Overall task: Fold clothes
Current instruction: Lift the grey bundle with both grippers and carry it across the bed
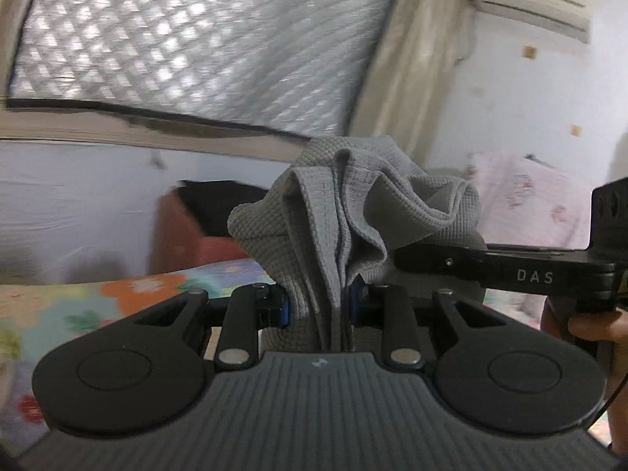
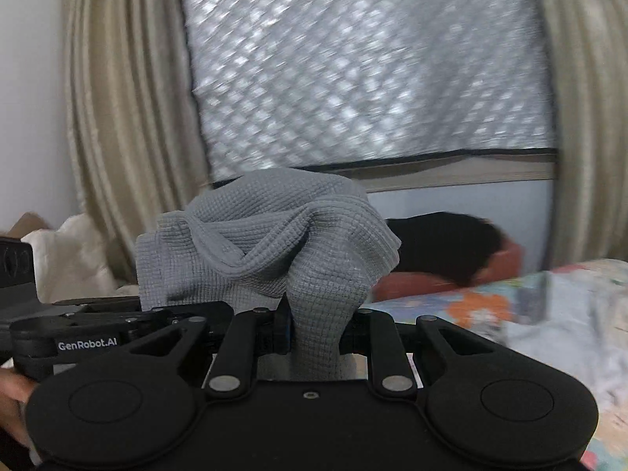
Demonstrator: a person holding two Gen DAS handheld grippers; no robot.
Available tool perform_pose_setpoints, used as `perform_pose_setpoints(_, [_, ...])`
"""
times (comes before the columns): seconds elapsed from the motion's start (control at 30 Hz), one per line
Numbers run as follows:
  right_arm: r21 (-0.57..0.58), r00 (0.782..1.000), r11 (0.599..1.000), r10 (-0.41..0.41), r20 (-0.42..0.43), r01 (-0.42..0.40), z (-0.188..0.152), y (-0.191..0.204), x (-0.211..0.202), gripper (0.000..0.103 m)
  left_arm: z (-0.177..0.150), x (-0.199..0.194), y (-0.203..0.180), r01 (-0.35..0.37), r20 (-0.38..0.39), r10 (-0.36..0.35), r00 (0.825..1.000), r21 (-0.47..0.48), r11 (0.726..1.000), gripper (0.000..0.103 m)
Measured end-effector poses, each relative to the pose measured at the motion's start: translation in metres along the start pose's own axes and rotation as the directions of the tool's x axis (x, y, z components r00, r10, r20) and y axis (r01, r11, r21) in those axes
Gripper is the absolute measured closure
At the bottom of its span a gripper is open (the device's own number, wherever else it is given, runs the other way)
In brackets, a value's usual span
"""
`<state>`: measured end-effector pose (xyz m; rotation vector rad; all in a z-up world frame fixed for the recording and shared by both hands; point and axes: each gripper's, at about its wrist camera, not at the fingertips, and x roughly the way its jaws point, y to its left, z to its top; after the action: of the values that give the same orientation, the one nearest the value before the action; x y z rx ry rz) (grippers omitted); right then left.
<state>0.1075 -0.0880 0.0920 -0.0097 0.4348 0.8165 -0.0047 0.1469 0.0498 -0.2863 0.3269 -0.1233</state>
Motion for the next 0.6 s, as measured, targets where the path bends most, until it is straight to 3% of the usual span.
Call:
perform_pose_setpoints(0.23, [0.019,0.990,0.993,0.120,-0.078,-0.119,-0.002,0.016,0.076,0.081,-0.008,0.006,0.057,-0.151,-0.024,0.150,0.988,-0.054,0.987,0.078])
perform_pose_setpoints(0.4, [0.030,0.973,0.986,0.164,-0.163,-0.162,-0.002,0.021,0.129,0.081,-0.014,0.027,0.093,-0.196,-0.084,0.187,0.979,-0.117,0.974,0.078])
perform_pose_setpoints(0.53, [-0.003,0.967,0.987,0.159,-0.201,-0.163,-0.004,0.018,0.177,0.080,-0.017,0.085,0.152,-0.211,-0.186,0.164,0.969,-0.269,0.940,0.075])
perform_pose_setpoints(0.6, [-0.019,0.968,0.989,0.138,-0.210,-0.146,-0.014,0.005,0.208,0.070,-0.027,0.125,0.177,-0.253,-0.259,0.189,0.947,-0.245,0.936,0.063])
